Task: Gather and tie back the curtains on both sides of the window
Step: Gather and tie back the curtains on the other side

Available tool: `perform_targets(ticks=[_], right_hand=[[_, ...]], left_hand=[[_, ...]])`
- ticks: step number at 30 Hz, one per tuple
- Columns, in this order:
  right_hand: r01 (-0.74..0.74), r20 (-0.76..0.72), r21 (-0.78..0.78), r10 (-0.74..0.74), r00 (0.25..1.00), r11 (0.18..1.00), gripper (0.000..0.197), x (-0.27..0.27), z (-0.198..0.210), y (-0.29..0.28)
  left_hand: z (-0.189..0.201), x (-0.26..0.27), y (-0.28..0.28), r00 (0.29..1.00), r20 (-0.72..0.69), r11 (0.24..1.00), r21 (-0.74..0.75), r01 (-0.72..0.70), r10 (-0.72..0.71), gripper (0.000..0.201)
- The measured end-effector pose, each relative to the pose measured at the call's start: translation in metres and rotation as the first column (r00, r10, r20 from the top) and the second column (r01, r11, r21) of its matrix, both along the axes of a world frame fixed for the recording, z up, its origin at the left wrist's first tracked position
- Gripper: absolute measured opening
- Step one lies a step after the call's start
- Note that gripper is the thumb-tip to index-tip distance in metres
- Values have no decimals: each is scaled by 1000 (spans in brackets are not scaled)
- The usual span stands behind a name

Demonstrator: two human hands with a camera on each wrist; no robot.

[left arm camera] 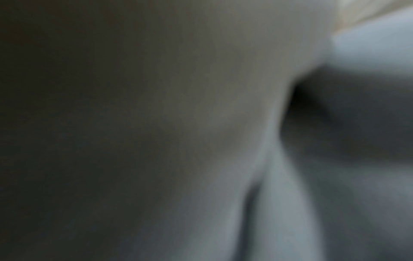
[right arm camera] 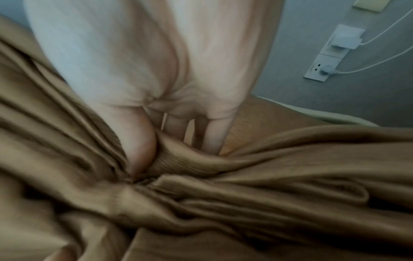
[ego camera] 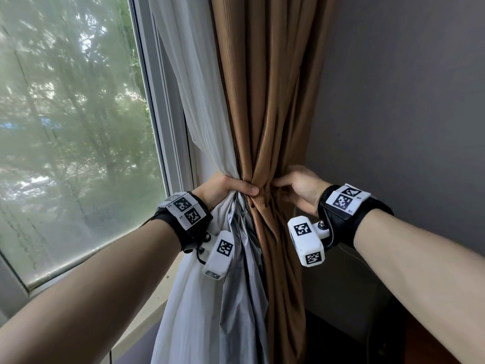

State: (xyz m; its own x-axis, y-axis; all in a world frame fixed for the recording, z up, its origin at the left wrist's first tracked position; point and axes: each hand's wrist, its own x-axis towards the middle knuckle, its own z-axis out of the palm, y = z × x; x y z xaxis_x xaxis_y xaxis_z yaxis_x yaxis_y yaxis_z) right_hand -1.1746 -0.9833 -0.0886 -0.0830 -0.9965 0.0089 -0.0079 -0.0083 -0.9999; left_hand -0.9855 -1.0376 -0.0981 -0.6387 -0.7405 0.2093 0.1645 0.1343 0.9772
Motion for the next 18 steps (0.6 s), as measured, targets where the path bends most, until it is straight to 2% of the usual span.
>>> perform_targets(ticks=[2, 4, 7, 9, 11, 14, 16, 18], right_hand=[[0, -14, 0, 0, 1000, 1000, 28, -5, 0, 0], [20, -52, -9, -20, 998, 1000, 22, -10, 3, 0], [166, -134, -72, -174, 975, 983, 23, -14, 9, -5], [220, -123, -119, -234, 964, 968, 27, -18, 10, -5], [173, -47, -106, -179, 983, 979, 37, -24, 8, -2], [-8, 166, 64, -3, 986, 998, 27, -20, 3, 5], [-74, 279, 175, 23, 960, 982, 43, -13, -3, 2], [-88, 298, 200, 25, 954, 976, 43, -8, -6, -1]], left_hand=[[1, -1, 2, 998, -3, 998, 15, 57, -57, 53], [0, -3, 1, 997, 2, 997, 9, 71, -71, 55], [-1, -8, -2, 999, 3, 999, -34, 38, -38, 63], [-2, -10, -4, 1000, -13, 998, -56, -14, 13, 66], [-2, -9, -6, 999, -25, 996, -78, -50, 48, 69], [-3, -10, -2, 999, 3, 996, -78, -37, 37, 73], [-2, -10, 2, 1000, 20, 997, -77, 0, 1, 69], [-1, -11, 5, 999, 23, 995, -88, 39, -37, 64]])
